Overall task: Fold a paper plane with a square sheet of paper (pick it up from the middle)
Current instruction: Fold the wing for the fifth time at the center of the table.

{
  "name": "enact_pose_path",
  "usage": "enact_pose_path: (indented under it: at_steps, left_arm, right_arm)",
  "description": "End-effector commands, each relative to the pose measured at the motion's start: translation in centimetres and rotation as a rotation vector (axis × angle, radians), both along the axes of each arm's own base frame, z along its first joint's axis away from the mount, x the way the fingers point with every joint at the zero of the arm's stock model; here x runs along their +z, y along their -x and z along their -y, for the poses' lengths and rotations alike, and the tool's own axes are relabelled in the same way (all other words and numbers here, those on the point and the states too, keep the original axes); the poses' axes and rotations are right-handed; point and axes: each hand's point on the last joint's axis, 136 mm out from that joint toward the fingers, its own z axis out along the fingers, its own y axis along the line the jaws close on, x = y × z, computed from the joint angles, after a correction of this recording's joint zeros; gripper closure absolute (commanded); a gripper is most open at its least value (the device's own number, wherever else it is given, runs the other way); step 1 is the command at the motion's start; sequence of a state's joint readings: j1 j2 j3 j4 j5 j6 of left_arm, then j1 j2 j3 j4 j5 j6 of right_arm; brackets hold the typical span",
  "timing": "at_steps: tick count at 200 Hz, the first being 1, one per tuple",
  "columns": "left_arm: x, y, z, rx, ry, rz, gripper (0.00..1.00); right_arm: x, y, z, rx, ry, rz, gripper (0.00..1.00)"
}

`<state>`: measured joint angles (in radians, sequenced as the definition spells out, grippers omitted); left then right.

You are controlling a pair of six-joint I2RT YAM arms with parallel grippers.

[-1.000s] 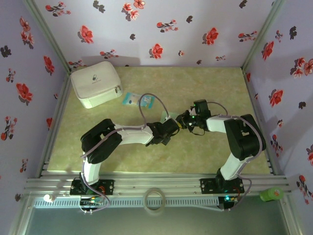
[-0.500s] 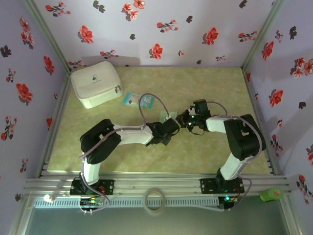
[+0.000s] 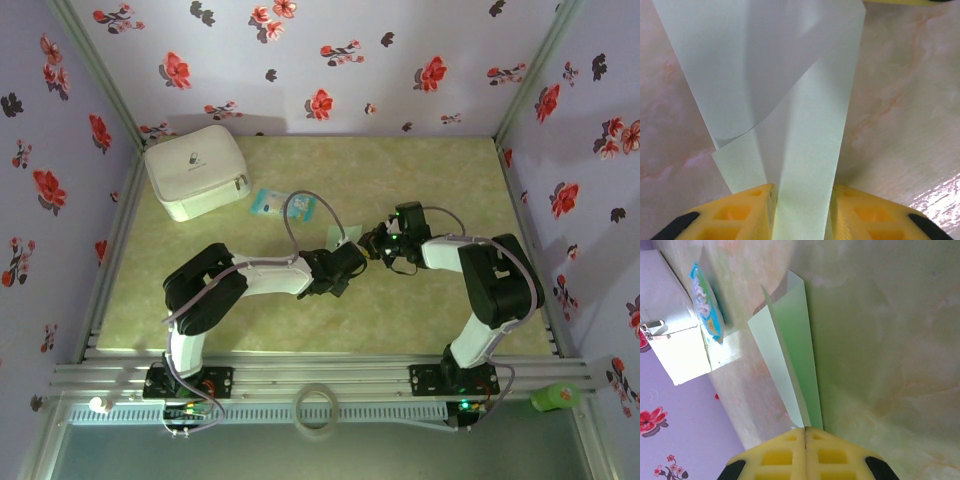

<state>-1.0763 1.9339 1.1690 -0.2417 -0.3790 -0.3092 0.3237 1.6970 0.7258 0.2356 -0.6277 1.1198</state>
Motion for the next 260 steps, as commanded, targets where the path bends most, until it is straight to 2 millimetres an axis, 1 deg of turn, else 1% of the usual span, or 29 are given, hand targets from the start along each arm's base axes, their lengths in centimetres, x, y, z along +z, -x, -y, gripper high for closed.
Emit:
enact_pose_path:
  at_steps: [1, 38, 55, 77, 112, 156, 175, 182, 199, 214, 222, 242, 260]
  left_arm:
    - [0.1, 0.1, -0.6, 0.002, -0.036, 0.019, 0.69]
    - [0.0, -0.1, -0.6, -0.003, -0.044, 0.026, 0.75]
    - [0.1, -0.1, -0.7, -0.001, -0.047, 0.032, 0.79]
    - [0.3, -0.2, -0.8, 0.002, -0.045, 0.040, 0.82]
    - [0.6, -0.3, -0.9, -0.006, -0.045, 0.054, 0.83]
    - [0.6, -0.4, -1.0, -0.013, -0.060, 0.062, 0.91]
    - [0.6, -0.4, -1.0, -0.007, -0.056, 0.061, 0.93]
    - [0.7, -0.4, -1.0, -0.004, -0.052, 0.061, 0.95]
    - [0.7, -0.3, -0.9, 0.001, -0.044, 0.056, 0.97]
    - [0.8, -0.3, -0.8, 0.009, -0.031, 0.050, 0.99]
    - [0.8, -0.3, -0.8, 0.019, -0.020, 0.042, 1.00]
    - [0.8, -0.2, -0.8, 0.042, 0.040, -0.003, 1.00]
    - [1.1, 0.1, -0.4, 0.046, 0.133, -0.055, 1.00]
  right_arm:
    - [1.1, -0.3, -0.4, -0.007, -0.016, 0.032, 1.00]
    - [1.0, -0.2, -0.4, -0.010, -0.018, 0.028, 1.00]
    - [1.0, -0.2, -0.3, -0.011, -0.017, 0.026, 1.00]
    - [0.9, -0.2, -0.2, -0.012, -0.010, 0.026, 1.00]
    - [0.9, -0.2, -0.1, -0.011, 0.001, 0.030, 1.00]
    - [1.0, -0.1, -0.1, -0.006, 0.001, 0.032, 1.00]
    - [1.1, -0.1, 0.0, -0.004, 0.013, 0.036, 0.95]
    - [1.1, 0.0, 0.2, -0.003, 0.025, 0.036, 0.93]
    - [0.9, 0.4, 0.8, 0.004, 0.081, 0.036, 0.83]
    - [0.7, 0.8, 2.0, -0.003, 0.154, 0.035, 0.71]
    - [0.8, 1.1, 2.7, -0.010, 0.189, 0.038, 0.67]
    - [1.0, 1.8, 4.8, -0.045, 0.275, 0.047, 0.61]
    - [1.3, 2.6, 6.4, -0.077, 0.326, 0.054, 0.58]
